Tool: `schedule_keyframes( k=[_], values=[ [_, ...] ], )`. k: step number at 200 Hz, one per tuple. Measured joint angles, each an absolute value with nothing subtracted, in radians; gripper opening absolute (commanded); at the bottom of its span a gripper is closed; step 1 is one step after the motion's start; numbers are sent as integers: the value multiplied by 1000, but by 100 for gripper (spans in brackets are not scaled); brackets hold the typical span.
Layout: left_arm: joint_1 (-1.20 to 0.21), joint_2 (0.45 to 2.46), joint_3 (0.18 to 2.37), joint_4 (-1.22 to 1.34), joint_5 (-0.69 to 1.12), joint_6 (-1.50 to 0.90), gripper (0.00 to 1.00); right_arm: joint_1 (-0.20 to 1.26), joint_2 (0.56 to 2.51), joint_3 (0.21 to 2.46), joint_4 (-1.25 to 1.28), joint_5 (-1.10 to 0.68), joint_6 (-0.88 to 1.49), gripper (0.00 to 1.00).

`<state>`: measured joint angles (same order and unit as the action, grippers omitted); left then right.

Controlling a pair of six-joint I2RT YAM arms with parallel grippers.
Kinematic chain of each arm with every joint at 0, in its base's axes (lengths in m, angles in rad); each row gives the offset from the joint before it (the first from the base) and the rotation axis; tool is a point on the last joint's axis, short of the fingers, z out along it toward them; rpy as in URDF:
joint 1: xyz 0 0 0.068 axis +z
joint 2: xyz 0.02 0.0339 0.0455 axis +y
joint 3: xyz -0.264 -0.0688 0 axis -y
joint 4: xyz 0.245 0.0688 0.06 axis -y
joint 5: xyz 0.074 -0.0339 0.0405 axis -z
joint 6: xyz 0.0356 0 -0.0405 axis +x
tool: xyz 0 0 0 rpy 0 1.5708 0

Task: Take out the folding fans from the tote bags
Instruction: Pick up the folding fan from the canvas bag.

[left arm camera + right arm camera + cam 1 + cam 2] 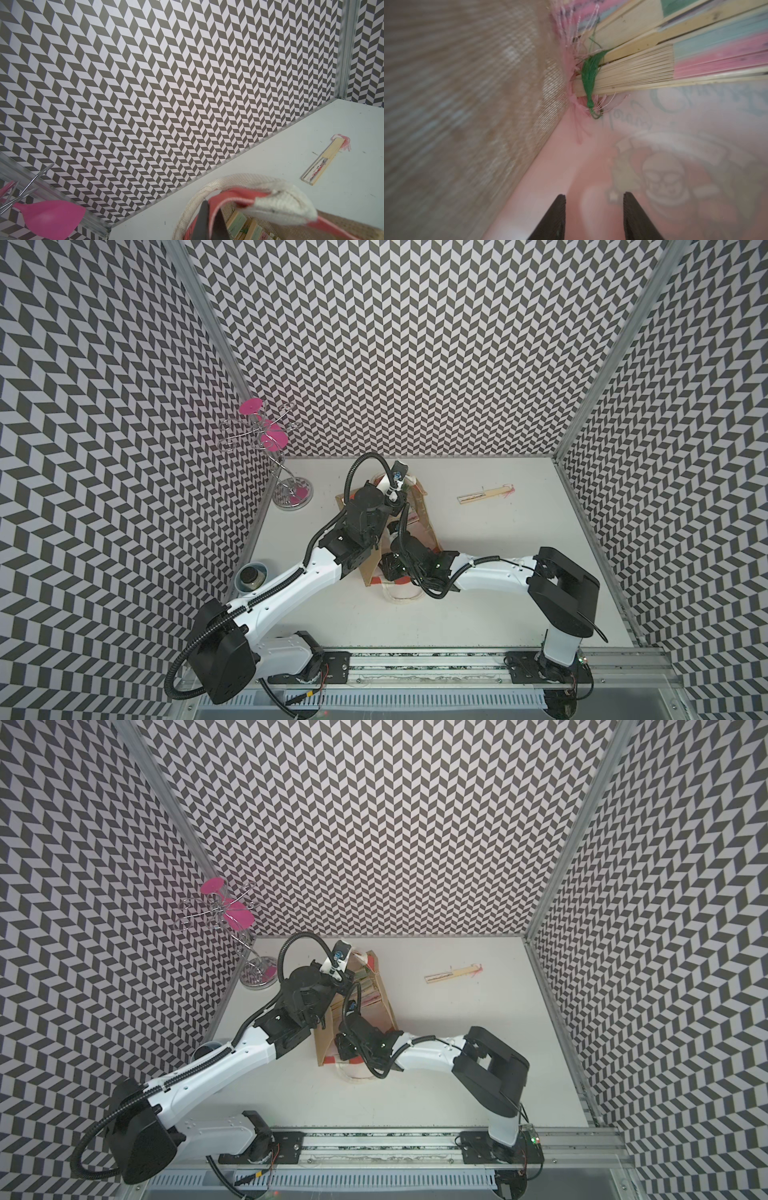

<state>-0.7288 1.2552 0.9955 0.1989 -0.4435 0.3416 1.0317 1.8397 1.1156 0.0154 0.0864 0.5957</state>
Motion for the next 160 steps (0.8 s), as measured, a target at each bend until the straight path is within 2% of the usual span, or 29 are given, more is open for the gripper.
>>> schedule_keyframes(
  k=[83,160],
  values=[
    [-773,1095,905,209,-381,326,0,851,1908,1075,231,-79,768,53],
    [-792,922,719,289,-315,322,0,827,1831,936,382,-29,889,53]
  ],
)
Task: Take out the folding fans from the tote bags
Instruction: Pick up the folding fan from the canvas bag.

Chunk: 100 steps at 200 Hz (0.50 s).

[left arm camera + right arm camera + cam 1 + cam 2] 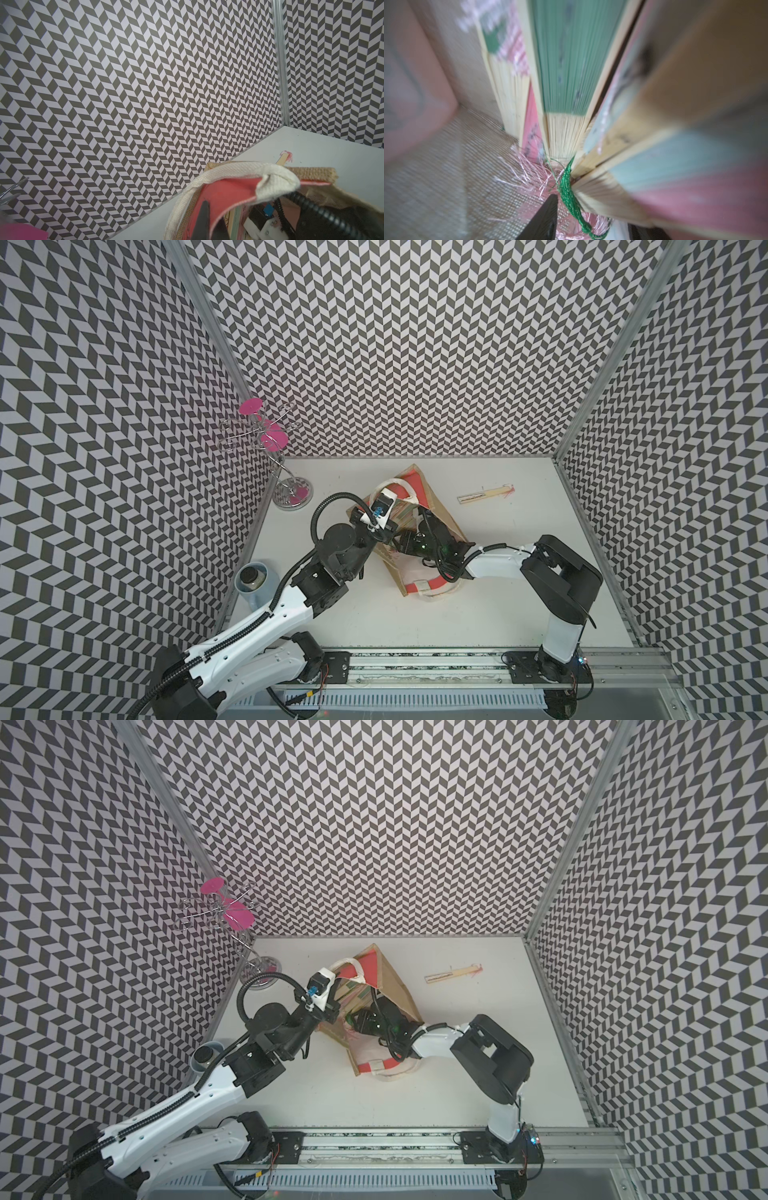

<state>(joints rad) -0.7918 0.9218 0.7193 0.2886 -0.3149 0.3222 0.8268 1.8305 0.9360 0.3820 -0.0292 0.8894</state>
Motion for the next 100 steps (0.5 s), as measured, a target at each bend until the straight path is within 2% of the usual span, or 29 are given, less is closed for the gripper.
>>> schedule_keyframes(
  k=[100],
  values=[
    [-792,888,690,298,-282,319,0,806,1811,911,416,5,939,41]
  ],
)
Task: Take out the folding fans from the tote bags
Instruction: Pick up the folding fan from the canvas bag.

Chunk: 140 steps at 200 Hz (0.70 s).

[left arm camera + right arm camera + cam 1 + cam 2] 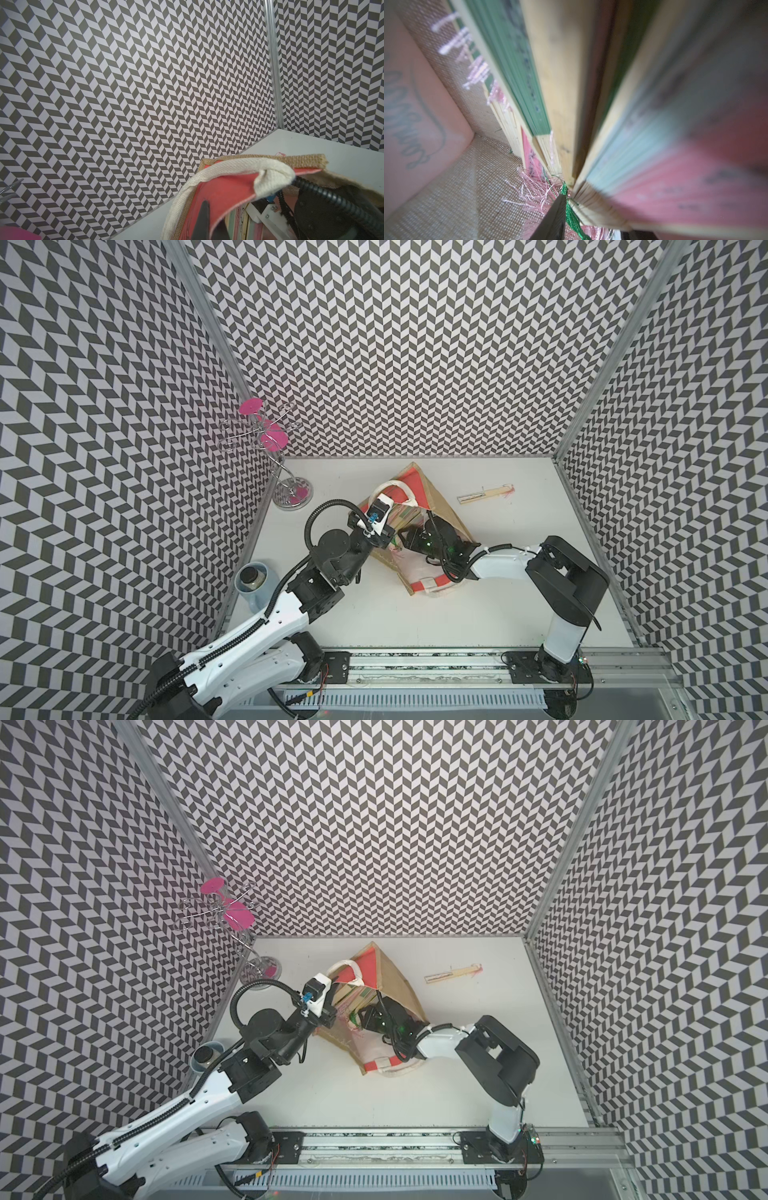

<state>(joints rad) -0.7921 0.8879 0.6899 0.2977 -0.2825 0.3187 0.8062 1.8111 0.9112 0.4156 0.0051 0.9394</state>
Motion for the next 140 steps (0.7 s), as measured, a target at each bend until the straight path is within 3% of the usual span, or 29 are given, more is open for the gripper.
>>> schedule_keyframes(
  k=[74,140],
  values=[
    [-792,889,690,299,-274,315,0,792,1773,868,481,4,950,31],
    [-792,890,690,298,-267,313,0,767,1773,869,507,-22,1010,46]
  ],
)
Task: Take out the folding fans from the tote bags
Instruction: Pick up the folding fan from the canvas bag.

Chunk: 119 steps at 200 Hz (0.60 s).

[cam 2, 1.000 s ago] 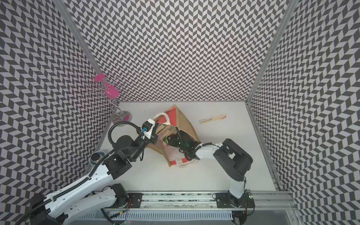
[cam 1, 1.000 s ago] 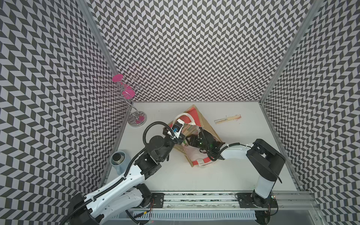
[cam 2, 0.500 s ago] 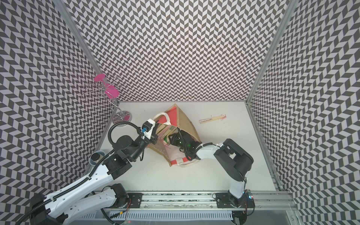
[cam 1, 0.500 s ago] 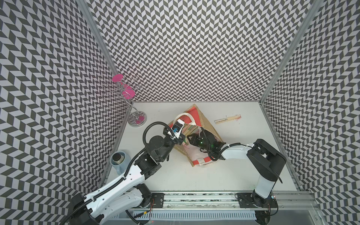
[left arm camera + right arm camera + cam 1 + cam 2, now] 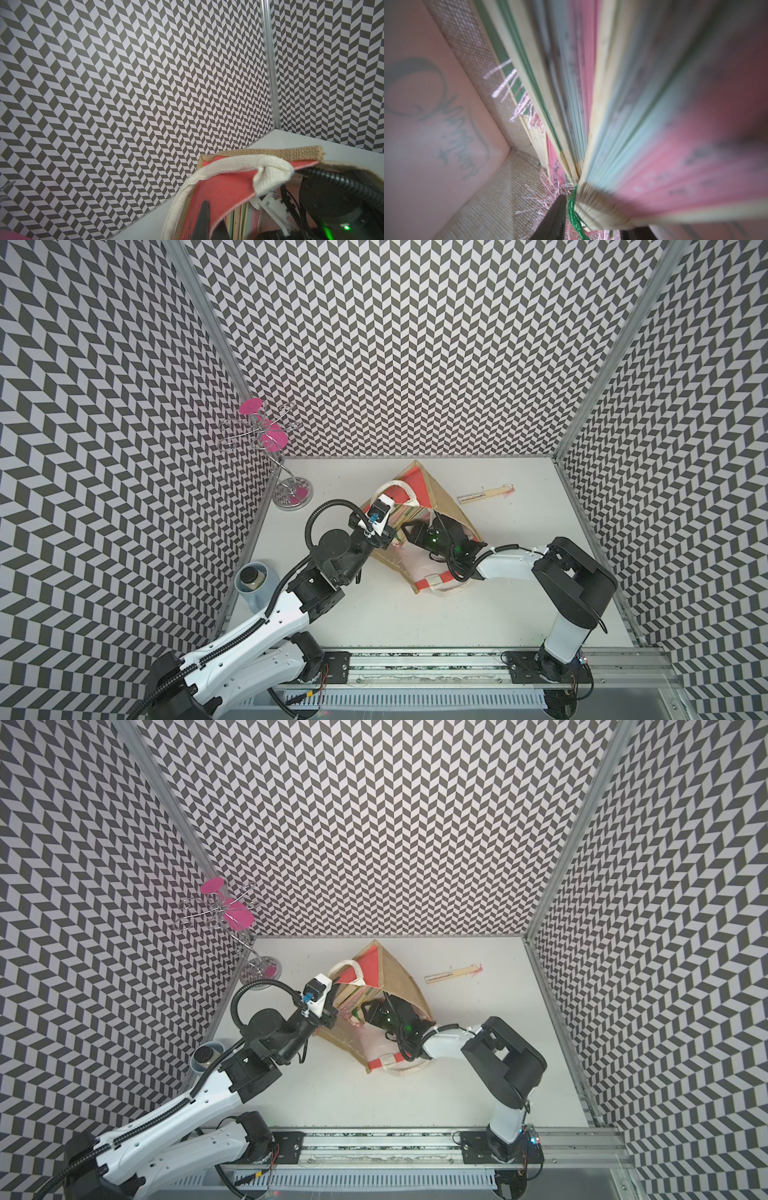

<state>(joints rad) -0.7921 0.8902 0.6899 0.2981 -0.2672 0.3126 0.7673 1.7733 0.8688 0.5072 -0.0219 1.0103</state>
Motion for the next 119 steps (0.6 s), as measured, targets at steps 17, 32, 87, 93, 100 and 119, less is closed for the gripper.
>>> schedule_keyframes(
  k=[17,32,87,93,100,119],
  values=[
    [-792,890,690,297,-266,313,0,762,1773,871,511,-28,1019,48],
    [-792,890,690,297,-266,313,0,760,1773,878,509,-30,1019,49],
    [-792,890,686,299,-266,310,0,756,1820,1005,393,-3,1018,49],
    [-791,890,684,299,-266,308,0,756,1829,1027,370,5,1019,49],
    [-791,889,682,299,-266,304,0,756,1837,1048,348,12,1018,48],
    [-792,889,681,298,-263,294,0,756,1859,1092,303,31,1018,45]
  ],
)
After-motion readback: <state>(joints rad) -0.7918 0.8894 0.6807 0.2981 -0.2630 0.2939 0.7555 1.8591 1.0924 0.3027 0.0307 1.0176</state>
